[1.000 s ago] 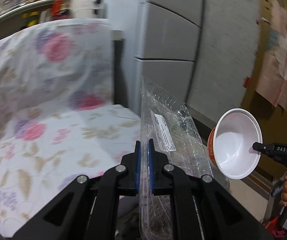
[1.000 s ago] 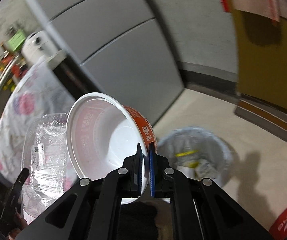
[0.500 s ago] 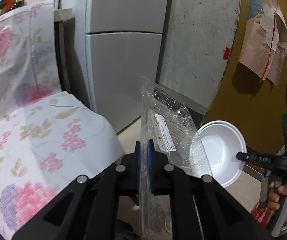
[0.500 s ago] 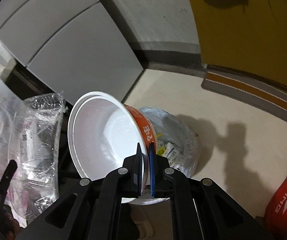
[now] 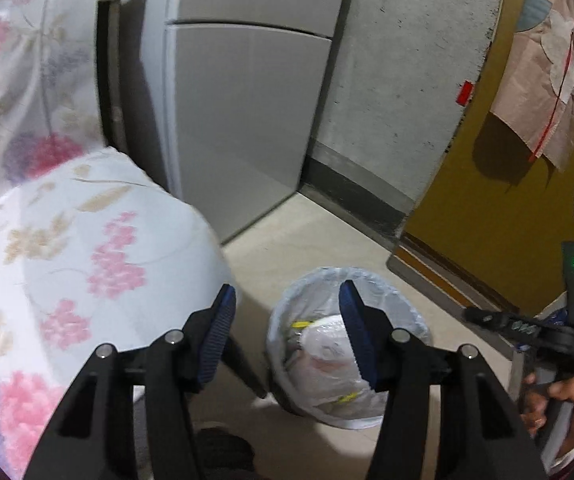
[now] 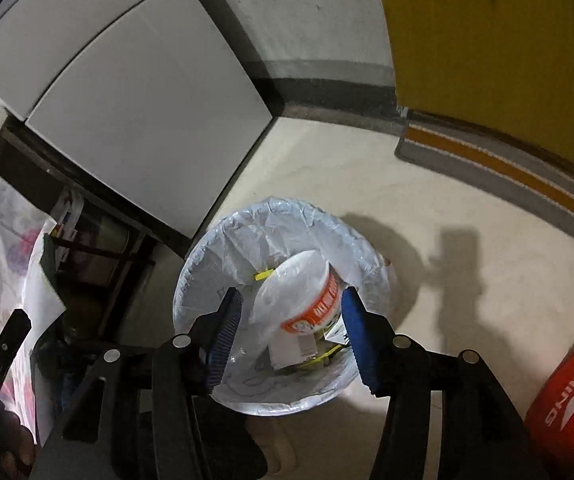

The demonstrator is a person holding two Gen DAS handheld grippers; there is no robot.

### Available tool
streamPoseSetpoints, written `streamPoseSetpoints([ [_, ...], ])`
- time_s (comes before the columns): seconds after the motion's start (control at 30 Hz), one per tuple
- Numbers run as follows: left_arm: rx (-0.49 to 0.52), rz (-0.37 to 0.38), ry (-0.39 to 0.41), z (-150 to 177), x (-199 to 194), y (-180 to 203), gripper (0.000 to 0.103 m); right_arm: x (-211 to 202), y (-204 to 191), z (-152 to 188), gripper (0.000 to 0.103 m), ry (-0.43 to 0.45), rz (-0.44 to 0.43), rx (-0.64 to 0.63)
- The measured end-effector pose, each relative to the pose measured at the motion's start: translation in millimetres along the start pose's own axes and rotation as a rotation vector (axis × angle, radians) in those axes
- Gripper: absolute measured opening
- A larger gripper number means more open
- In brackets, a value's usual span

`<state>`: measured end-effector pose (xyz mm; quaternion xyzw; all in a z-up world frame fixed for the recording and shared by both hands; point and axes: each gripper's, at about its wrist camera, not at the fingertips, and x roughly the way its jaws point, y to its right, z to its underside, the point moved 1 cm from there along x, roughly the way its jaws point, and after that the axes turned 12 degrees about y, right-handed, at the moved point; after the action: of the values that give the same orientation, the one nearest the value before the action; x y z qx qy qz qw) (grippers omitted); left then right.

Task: Collect trash

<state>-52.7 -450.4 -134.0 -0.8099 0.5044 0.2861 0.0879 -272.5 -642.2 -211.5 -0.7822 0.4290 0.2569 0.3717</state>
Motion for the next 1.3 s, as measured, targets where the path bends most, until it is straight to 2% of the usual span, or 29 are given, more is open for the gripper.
streamPoseSetpoints([
  [0.27, 0.031, -0.073, 0.028, -3, -41, -10, 0.053, -59, -53, -1, 0.058, 0.096, -0.025, -0.207],
  [0.33, 0.027, -0.088, 0.025, -6, -55, -12, 0.056, -74, -68, 2, 0.061, 0.111, -0.049, -0.257],
  [0.4, 0.009, -0.086, 0.030, -7, -70, -16, 0.064, -96, -87, 7, 0.064, 0.131, -0.082, -0.312],
  [0.43, 0.005, -0.092, 0.034, -8, -78, -19, 0.067, -103, -93, 8, 0.070, 0.136, -0.092, -0.331],
  [0.5, 0.009, -0.126, 0.045, -12, -98, -22, 0.083, -126, -109, 12, 0.077, 0.155, -0.122, -0.375],
  [0.53, 0.006, -0.140, 0.053, -13, -108, -24, 0.086, -134, -115, 15, 0.083, 0.160, -0.132, -0.390],
  [0.6, -0.011, -0.156, 0.082, -19, -132, -30, 0.097, -155, -129, 18, 0.087, 0.173, -0.156, -0.432],
  [0.7, -0.023, -0.192, 0.099, -24, -167, -35, 0.097, -181, -145, 24, 0.089, 0.185, -0.174, -0.471],
  [0.83, -0.034, -0.223, 0.059, -23, -202, -38, 0.097, -213, -165, 31, 0.093, 0.193, -0.236, -0.495],
  [0.93, -0.050, -0.252, 0.035, -22, -230, -43, 0.097, -242, -180, 38, 0.093, 0.235, -0.278, -0.557],
  [1.1, -0.049, -0.323, 0.047, -15, -276, -45, 0.097, -284, -200, 49, 0.093, 0.288, -0.350, -0.633],
  [1.3, -0.058, -0.384, 0.062, -10, -316, -47, 0.097, -306, -212, 55, 0.093, 0.311, -0.382, -0.693],
])
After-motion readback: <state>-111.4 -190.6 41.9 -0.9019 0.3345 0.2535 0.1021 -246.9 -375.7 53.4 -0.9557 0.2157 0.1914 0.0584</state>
